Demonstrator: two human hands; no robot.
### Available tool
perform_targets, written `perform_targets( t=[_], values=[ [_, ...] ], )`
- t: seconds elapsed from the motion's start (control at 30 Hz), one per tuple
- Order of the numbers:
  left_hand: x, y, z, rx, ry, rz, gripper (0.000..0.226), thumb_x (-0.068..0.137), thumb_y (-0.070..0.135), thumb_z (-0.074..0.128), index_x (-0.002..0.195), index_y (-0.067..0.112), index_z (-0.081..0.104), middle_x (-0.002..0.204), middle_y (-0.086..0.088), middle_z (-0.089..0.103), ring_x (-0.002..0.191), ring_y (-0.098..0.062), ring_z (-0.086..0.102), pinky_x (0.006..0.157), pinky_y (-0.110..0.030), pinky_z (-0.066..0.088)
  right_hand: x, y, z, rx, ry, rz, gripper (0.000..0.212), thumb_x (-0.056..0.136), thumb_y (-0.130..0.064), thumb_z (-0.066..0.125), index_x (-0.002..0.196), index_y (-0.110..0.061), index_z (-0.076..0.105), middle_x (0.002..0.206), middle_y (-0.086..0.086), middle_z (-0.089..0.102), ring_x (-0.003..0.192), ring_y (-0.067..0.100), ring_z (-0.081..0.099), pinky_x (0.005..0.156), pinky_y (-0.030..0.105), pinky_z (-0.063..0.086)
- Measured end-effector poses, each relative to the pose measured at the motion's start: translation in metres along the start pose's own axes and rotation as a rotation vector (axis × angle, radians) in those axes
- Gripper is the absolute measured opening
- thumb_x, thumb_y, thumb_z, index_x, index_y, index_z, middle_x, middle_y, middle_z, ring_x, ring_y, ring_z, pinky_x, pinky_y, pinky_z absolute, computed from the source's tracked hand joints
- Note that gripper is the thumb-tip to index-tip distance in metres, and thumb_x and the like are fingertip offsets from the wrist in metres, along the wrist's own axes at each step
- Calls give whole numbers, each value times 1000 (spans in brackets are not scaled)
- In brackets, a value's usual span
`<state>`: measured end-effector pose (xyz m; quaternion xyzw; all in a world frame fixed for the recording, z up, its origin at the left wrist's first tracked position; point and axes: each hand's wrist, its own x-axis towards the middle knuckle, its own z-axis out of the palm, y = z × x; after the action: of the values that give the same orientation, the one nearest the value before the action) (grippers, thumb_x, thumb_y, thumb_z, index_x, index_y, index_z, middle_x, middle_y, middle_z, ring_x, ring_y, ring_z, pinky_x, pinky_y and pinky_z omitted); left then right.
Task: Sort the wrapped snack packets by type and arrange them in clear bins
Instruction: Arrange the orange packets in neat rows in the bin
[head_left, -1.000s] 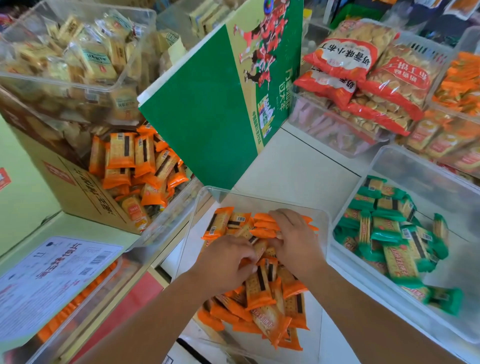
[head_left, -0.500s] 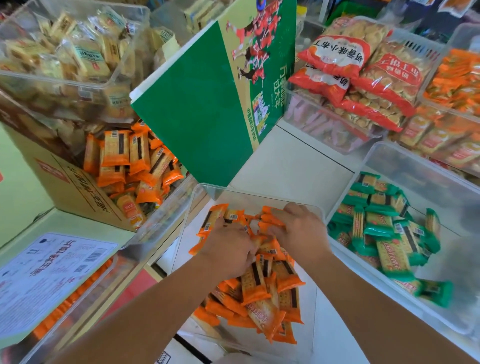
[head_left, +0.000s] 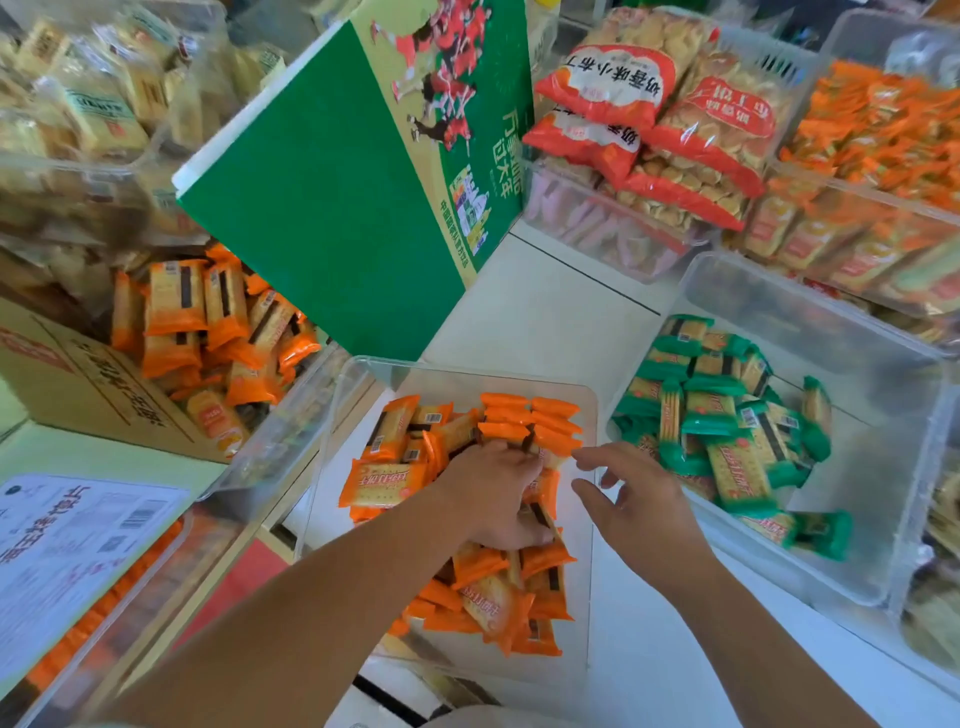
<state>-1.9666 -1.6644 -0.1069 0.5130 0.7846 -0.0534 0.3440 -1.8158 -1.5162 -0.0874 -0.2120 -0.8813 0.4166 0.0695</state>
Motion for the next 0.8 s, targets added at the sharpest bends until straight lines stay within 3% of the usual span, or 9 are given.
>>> perform_targets(
  t=[0.13,0.27,0.37,0.5,0.63,0.73,0.8],
  values=[
    [5,6,-6,-24,-157,-35,97,86,80,48,162,34,11,167,1,24,152,-28,13,122,-53,14,-4,2,1,17,-34,-24,34,89,-12,77,117,-30,70,105,-21,60,91,6,58,68,12,44],
    [6,7,-4,17,-165,-34,105,81,86,49,162,31,12,163,-1,24,148,-31,14,121,-56,13,-6,1,1,-2,-36,-55,37,89,-15,77,122,-30,68,106,-24,56,91,3,57,73,15,48],
    [0,4,0,11,-131,-14,101,78,89,47,157,29,30,155,0,29,143,-29,20,118,-55,18,-7,0,-1,-1,-55,-54,38,90,-17,76,124,-30,66,108,-24,54,91,4,58,75,18,51],
    [-7,-1,0,-141,-96,17,68,82,72,64,134,32,49,140,3,47,133,-25,38,111,-50,25,-10,-8,-1,-50,-95,-6,42,86,-22,80,124,-32,67,111,-22,56,88,4,58,69,20,51],
    [-10,-3,-3,-160,-77,-11,61,90,46,63,147,37,43,140,4,58,129,-27,49,116,-53,23,-25,-27,3,-497,-61,-200,34,75,-46,82,103,-29,75,96,-10,67,89,20,58,71,38,53],
    [-14,-9,0,-277,68,-8,28,86,40,68,113,38,65,110,12,67,107,-18,59,106,-50,38,-44,-39,18,-700,-141,-234,57,70,-76,61,85,-22,73,83,-3,64,84,26,56,70,41,45],
    [-22,-14,0,-339,117,4,26,84,41,74,109,36,68,105,14,69,101,-13,62,94,-41,50,-49,-41,27,-790,-177,-228,59,66,-76,61,73,-18,69,70,-1,57,79,28,52,69,43,41]
  ],
)
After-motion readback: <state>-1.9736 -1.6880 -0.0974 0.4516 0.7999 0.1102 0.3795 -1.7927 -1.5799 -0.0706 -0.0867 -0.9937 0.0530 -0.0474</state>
